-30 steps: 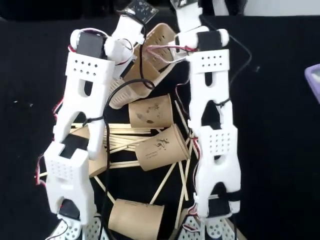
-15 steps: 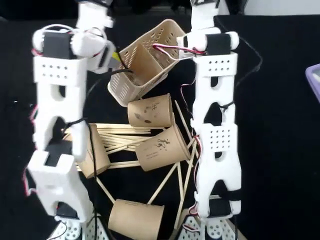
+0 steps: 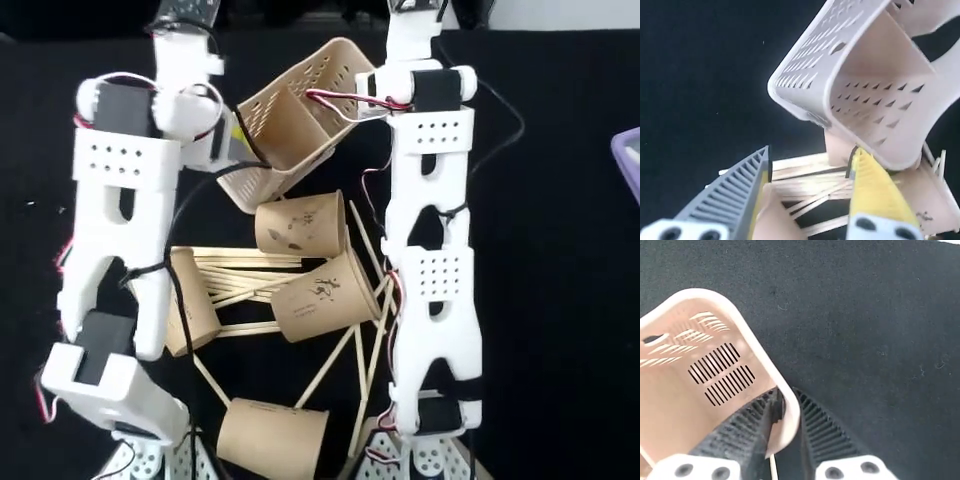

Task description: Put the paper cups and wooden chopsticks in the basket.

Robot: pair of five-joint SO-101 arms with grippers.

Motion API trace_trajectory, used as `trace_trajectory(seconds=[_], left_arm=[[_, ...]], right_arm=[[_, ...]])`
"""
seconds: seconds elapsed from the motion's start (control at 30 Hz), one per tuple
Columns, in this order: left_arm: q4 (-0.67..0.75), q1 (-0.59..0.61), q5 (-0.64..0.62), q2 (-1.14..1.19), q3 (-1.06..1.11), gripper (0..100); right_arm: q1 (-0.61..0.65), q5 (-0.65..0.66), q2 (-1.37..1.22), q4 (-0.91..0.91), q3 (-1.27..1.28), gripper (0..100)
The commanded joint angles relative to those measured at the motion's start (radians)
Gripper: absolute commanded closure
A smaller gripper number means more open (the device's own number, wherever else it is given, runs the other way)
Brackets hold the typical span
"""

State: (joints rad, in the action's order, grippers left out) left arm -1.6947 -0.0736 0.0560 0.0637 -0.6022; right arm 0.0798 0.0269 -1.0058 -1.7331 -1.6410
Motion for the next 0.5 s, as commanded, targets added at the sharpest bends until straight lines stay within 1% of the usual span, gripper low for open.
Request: trace_trajectory(seconds=[0.0, 0.13, 0.3, 0.47], left_arm=[[0.104, -0.021, -0.094, -0.054, -0.004, 73], [0.114, -0.021, -0.186, -0.049, -0.031, 73], [0.115, -0.008, -0.19, -0.054, -0.033, 73], [0.117, 0.053, -0.196, -0.054, -0.035, 73]], right_arm=[[0.002, 0.003, -0.007, -0.034, -0.001, 98.8], [-0.002, 0.005, -0.007, -0.034, 0.001, 98.8], [0.0, 0.005, -0.008, -0.034, 0.001, 98.8], [0.002, 0.005, -0.008, -0.034, 0.001, 98.8]])
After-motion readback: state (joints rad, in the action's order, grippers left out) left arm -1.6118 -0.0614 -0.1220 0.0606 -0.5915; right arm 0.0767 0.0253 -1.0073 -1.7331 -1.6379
